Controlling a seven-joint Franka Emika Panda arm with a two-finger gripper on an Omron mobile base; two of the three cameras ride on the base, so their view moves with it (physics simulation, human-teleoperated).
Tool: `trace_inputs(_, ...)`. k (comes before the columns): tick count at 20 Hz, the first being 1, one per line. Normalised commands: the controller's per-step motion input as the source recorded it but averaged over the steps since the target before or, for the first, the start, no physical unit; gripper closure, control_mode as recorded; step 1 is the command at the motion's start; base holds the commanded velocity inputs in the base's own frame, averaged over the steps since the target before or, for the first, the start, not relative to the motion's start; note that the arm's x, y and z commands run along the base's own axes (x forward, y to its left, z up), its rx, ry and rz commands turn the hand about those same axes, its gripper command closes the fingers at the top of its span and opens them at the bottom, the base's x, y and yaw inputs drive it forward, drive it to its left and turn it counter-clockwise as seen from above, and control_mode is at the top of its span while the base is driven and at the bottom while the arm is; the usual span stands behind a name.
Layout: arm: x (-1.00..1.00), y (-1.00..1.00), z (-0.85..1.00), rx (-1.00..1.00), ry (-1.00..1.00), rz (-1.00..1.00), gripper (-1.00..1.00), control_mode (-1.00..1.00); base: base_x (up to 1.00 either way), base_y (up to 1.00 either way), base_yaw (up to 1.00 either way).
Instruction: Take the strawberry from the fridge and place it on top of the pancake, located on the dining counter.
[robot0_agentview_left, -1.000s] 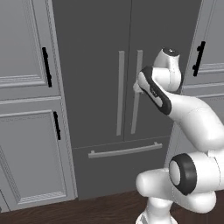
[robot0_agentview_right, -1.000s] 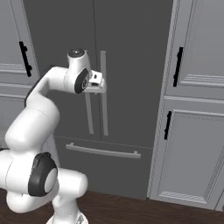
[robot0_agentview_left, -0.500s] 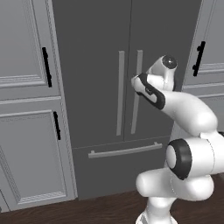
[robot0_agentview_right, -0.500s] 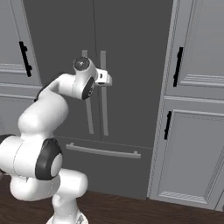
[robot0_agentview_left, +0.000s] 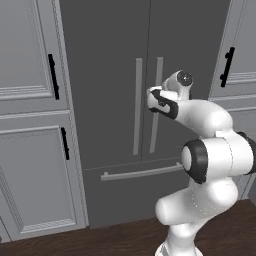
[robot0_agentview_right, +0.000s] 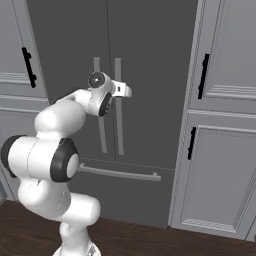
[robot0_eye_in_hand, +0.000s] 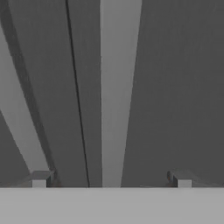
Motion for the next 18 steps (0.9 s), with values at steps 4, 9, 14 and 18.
trace_inputs(4, 0.44, -0.13, 0.0, 0.0, 0.0, -0.01, -1.0, -1.0, 0.0, 0.0, 0.0)
trace_inputs(9, 0.45, -0.25, 0.0, 0.0, 0.0, 0.0, -1.0, -1.0, 0.0, 0.0, 0.0)
trace_inputs(14, 0.47, -0.03, -0.09, 0.0, 0.0, 0.0, -1.0, -1.0, 0.0, 0.0, 0.0)
trace_inputs(18, 0.56, 0.0, -0.07, 0.0, 0.0, 0.0, -1.0, -1.0, 0.0, 0.0, 0.0)
